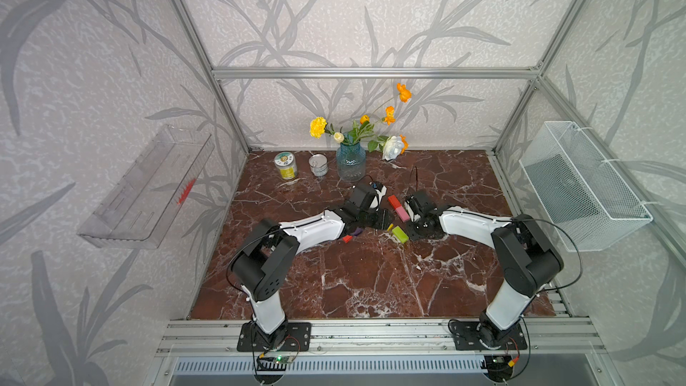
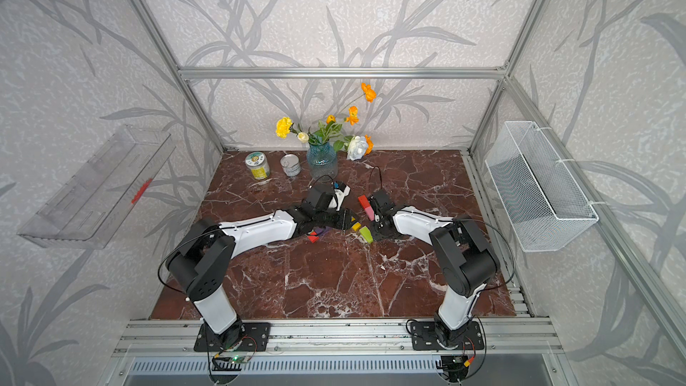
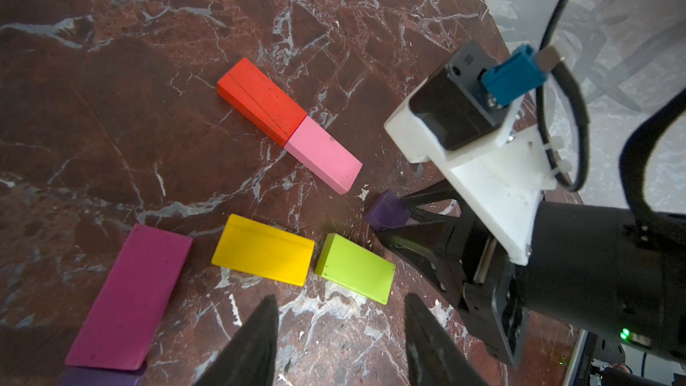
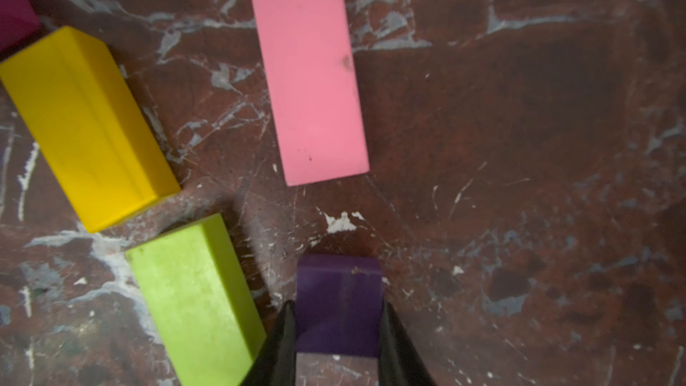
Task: Assemble the letter v with building blocks
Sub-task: Assemble the building block at the center of the board.
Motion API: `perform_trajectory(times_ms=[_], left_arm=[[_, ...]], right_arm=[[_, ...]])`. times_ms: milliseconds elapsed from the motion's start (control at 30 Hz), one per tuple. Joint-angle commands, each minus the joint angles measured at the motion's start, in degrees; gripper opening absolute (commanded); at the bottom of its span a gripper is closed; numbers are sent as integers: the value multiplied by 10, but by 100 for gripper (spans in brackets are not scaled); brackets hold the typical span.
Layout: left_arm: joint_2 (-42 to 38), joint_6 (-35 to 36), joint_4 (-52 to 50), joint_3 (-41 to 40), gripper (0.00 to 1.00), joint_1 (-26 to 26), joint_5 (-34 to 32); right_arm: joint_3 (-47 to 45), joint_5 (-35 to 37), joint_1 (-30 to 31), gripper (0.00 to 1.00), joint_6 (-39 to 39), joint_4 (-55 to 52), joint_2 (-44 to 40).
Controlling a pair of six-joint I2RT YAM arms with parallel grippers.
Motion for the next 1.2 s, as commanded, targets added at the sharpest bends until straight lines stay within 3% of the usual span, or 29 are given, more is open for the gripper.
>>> perform_trajectory(times_ms=[0,100,300,433,633,933,1167], left_arm=[[13,-2,-15,20,53,-1,11],[23,-2,-21,27,53,-2,14],[56,-3,-40,58,50,-2,24],[79,-6,-46,82,41,-2,35],[118,-2,-85,130,22,-8,43],[135,-1,-114,148,1,-11,20],[145,0,-114,151,0,-17,29]], right_arm=[[12,-4,-4,36,16,-22,9],[-10,-24,-15,46,31,-2,-15],[-80,-68,-59,46,78,44,-80],[-123,-116,-86,38,112,93,-105],[-142,-167,-100,13,130,130,-88],[-142,-178,-110,5,131,154,-63],[-149,-236,-110,3,158,215,-36]])
